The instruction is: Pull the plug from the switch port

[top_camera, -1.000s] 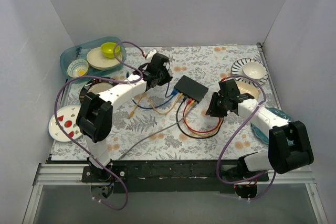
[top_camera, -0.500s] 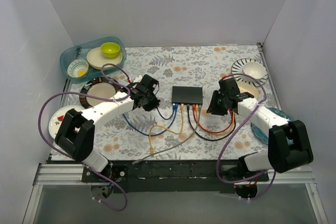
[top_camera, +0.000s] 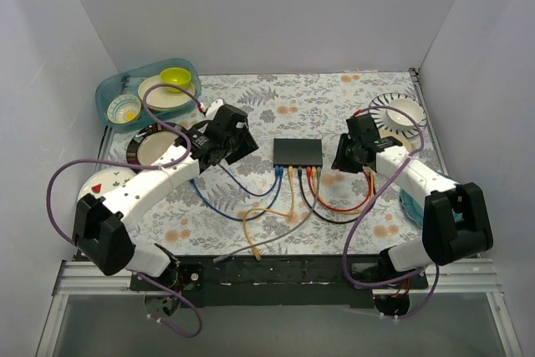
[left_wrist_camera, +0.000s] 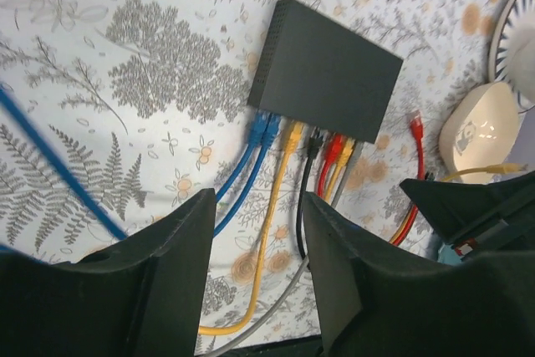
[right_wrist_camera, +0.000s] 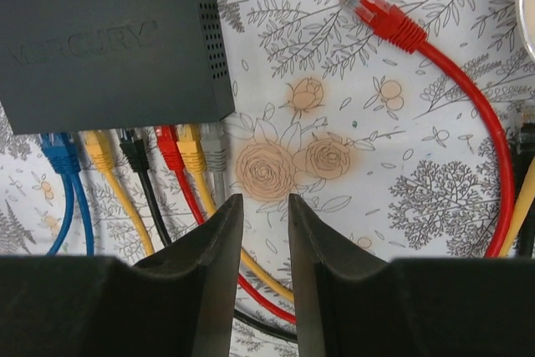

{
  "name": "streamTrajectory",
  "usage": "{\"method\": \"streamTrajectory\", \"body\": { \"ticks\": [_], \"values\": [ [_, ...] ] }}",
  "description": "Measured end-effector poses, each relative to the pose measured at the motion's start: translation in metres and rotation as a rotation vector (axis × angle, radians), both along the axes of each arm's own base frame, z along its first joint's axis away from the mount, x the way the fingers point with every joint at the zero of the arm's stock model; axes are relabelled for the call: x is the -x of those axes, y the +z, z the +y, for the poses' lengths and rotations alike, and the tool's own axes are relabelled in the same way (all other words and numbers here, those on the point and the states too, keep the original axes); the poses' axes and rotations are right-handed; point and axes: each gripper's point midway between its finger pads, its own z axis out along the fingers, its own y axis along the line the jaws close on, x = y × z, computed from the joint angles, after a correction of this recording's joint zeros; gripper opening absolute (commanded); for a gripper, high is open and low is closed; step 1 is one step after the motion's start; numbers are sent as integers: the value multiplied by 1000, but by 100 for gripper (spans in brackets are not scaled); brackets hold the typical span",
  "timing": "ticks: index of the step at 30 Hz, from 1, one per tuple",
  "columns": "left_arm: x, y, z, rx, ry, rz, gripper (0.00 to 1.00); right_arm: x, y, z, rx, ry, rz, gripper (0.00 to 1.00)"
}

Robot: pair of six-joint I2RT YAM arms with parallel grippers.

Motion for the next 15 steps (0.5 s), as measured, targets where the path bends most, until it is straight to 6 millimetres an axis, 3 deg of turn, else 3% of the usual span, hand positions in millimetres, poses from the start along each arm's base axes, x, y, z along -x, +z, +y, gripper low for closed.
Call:
{"method": "streamTrajectory", "body": {
  "ticks": [3,7,10,13,15],
  "values": [
    [-5,21,8,-9,9,-83,45,-7,-6,-1,19,-7,15,34],
    [-7,66,22,17,25,-248,52,-14,-22,-3,43,-16,60,32],
    [-15,88,23,44,35,-327,44,-15,-34,-4,54,-21,92,30],
    [-37,69,9,44,26,-293,31,-17,-44,-3,52,-25,117,26],
    [-56,28,-6,22,9,-211,20,-22,-49,0,43,-25,127,22]
  ]
}}
